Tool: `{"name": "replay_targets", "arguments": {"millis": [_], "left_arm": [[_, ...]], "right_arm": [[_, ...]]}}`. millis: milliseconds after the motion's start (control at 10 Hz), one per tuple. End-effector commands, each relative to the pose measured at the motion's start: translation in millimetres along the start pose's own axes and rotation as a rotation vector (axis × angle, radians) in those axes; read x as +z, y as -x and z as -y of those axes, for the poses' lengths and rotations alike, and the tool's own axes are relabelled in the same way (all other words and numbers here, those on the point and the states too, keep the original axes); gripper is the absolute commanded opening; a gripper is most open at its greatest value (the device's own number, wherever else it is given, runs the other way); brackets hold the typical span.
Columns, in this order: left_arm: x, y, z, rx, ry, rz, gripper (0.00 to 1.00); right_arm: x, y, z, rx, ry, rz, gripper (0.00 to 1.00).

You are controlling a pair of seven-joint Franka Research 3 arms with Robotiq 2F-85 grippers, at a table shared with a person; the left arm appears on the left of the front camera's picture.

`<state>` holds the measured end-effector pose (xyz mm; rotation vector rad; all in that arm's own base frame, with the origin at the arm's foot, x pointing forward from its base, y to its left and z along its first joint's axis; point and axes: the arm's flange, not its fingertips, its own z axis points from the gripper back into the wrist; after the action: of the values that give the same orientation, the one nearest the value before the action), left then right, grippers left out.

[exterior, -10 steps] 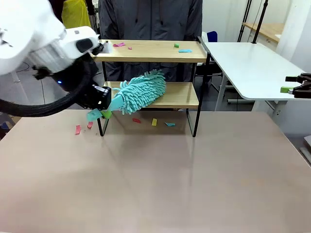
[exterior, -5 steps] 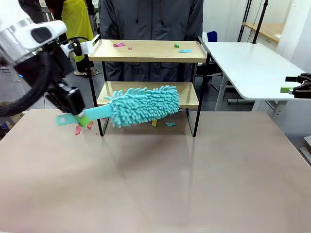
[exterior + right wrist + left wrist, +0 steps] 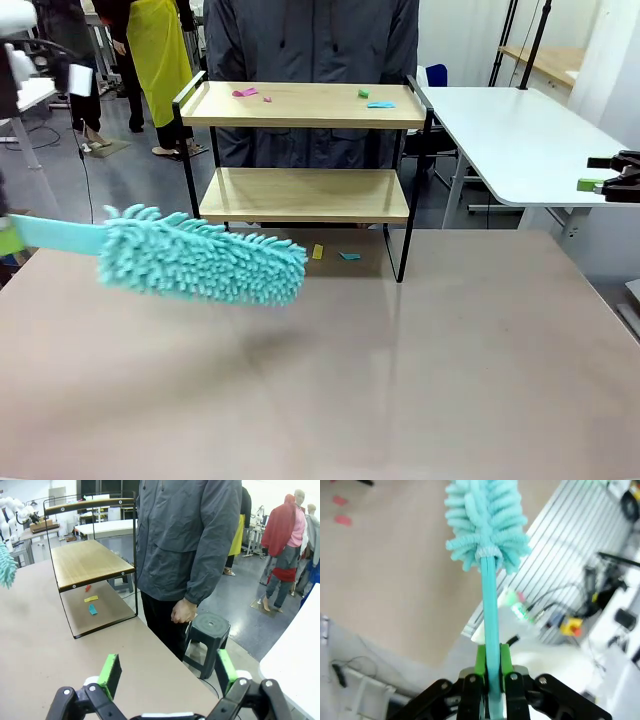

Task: Clean the shelf.
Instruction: Clean the specific section of the Shelf indicated by the human with the Duster.

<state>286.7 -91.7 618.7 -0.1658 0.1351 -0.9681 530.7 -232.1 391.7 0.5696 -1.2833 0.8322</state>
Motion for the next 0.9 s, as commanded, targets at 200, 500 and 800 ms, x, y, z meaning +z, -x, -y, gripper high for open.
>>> {"name": "replay_targets", "arguments": {"millis": [200, 500, 800], "left_arm": [[-4.9, 8.2, 1.4, -0.128, -0.129, -0.088, 0.13], [-0.6, 7.3, -3.3, -0.063, -0.061, -0.086, 0.13], [-0.6, 7.3, -3.3, -0.063, -0.061, -0.086, 0.13]], "right_arm": [[-1.3, -5.6, 0.8, -0.007, 0.012, -0.019, 1.00], [-1.3, -5.6, 0.8, -0.007, 0.012, -0.019, 1.00], [-1.3, -5.6, 0.8, -0.007, 0.012, -0.019, 1.00]]}}
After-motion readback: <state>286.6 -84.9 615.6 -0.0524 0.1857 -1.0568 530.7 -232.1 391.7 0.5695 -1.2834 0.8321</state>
